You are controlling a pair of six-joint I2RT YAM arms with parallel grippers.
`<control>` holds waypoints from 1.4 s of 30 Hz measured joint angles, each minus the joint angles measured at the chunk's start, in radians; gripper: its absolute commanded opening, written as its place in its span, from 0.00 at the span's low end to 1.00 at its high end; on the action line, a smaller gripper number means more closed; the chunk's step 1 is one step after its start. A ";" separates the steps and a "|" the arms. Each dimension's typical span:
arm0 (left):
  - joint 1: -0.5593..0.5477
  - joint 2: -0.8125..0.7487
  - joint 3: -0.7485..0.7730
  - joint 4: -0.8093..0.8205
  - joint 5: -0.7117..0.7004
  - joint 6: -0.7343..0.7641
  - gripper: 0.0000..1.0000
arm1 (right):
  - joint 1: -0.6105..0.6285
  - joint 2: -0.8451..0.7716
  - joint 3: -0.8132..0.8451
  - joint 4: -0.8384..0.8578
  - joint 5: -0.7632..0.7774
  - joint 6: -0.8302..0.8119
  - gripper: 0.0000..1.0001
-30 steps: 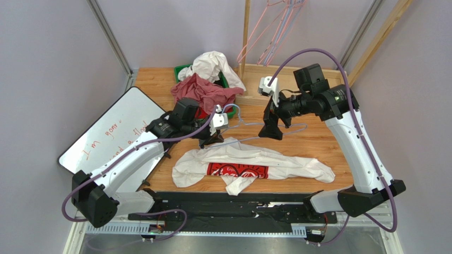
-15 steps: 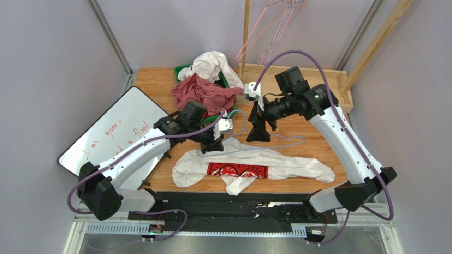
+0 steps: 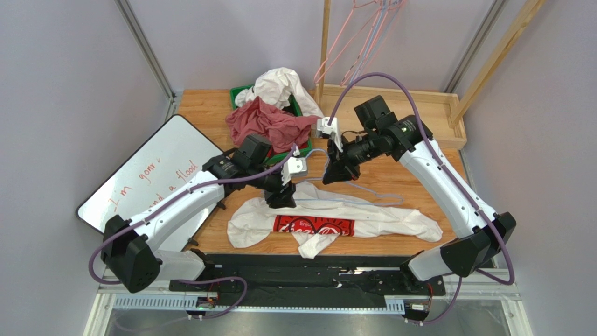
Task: Place the t-shirt on the hanger
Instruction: Pick up the hanger from the clothesline, then place the T-shirt on the hanger.
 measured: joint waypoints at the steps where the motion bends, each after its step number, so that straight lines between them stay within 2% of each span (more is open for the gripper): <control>1: 0.008 -0.015 -0.016 0.002 0.003 0.002 0.75 | -0.015 -0.011 -0.019 -0.002 -0.005 0.002 0.00; 4: 0.079 -0.088 -0.078 0.012 0.027 0.002 0.76 | -0.090 -0.060 -0.094 -0.030 -0.005 -0.002 0.00; 7: 0.151 -0.156 -0.117 0.021 0.025 0.016 0.72 | -0.200 -0.102 -0.144 -0.091 0.002 -0.033 0.00; 10: 0.156 -0.163 -0.125 0.032 0.024 0.044 0.70 | -0.271 -0.125 -0.157 -0.119 0.008 -0.084 0.00; 19: 0.127 0.122 -0.068 0.039 0.028 0.122 0.69 | -0.292 -0.144 -0.192 -0.143 0.019 -0.203 0.00; 32: 0.046 0.286 -0.012 0.092 -0.017 0.170 0.62 | -0.305 -0.069 -0.220 -0.145 0.027 -0.294 0.00; 38: 0.046 0.322 -0.011 0.109 -0.045 0.174 0.47 | -0.307 -0.059 -0.220 -0.145 0.023 -0.309 0.00; 42: 0.046 0.324 -0.011 0.119 -0.049 0.186 0.22 | -0.307 -0.054 -0.211 -0.145 0.014 -0.313 0.00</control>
